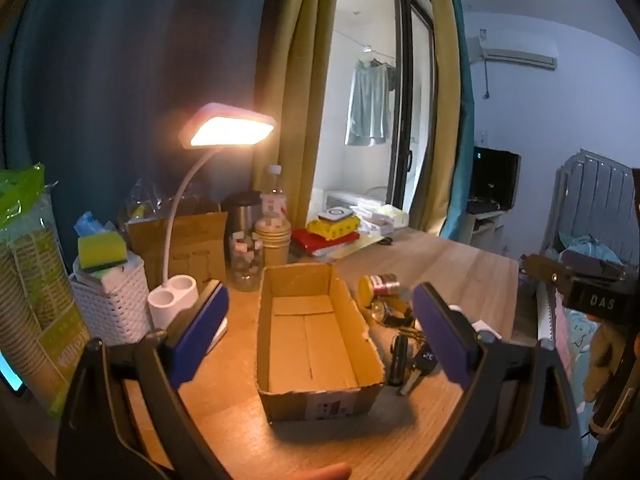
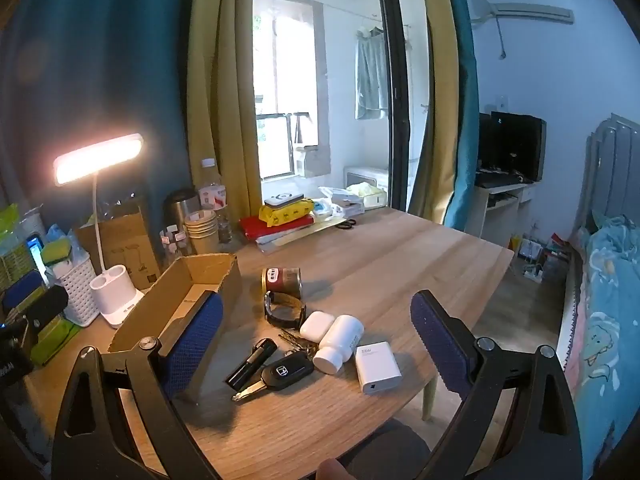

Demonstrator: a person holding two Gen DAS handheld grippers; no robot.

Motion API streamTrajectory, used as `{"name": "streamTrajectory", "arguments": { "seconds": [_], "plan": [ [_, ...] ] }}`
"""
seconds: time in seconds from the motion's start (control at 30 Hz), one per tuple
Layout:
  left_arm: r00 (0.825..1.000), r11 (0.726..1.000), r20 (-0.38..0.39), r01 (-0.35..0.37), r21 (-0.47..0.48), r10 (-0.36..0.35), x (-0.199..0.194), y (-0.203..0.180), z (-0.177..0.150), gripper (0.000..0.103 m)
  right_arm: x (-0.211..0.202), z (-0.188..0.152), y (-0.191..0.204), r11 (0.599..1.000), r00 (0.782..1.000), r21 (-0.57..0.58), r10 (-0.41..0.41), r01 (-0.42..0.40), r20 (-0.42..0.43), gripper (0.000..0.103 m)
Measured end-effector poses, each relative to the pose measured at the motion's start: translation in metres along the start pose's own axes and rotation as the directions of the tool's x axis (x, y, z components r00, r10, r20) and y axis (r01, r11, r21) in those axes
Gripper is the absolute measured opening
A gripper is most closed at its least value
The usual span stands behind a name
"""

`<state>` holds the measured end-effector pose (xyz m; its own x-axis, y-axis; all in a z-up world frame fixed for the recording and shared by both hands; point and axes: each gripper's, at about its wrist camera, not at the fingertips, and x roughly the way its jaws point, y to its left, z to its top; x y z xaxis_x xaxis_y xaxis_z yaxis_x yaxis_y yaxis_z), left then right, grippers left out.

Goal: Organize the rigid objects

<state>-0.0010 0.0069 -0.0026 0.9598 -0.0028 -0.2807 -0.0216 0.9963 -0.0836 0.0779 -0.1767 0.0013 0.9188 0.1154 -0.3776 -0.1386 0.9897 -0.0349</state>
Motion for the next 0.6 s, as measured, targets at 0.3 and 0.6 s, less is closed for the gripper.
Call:
{"name": "streamTrajectory", "arguments": {
  "seconds": [0.3,0.6],
  "plan": [
    [1.0,0.999,0.004,-0.012,-0.034,0.012,0.0015,0.0092,0.0041,0.094,-0.0067,0.0001,0.005,1.0,0.998,-0.026,0.017,-0.015,0.055,0.097],
    [0.999,0.998,-0.01,-0.044,-0.036,0.044,0.0034,0.0045,0.0052,0.094,-0.0043,0.0006,0.0043,1.0,0.999,-0.007,0.026,-0.026,0.035,0.097]
  ]
}}
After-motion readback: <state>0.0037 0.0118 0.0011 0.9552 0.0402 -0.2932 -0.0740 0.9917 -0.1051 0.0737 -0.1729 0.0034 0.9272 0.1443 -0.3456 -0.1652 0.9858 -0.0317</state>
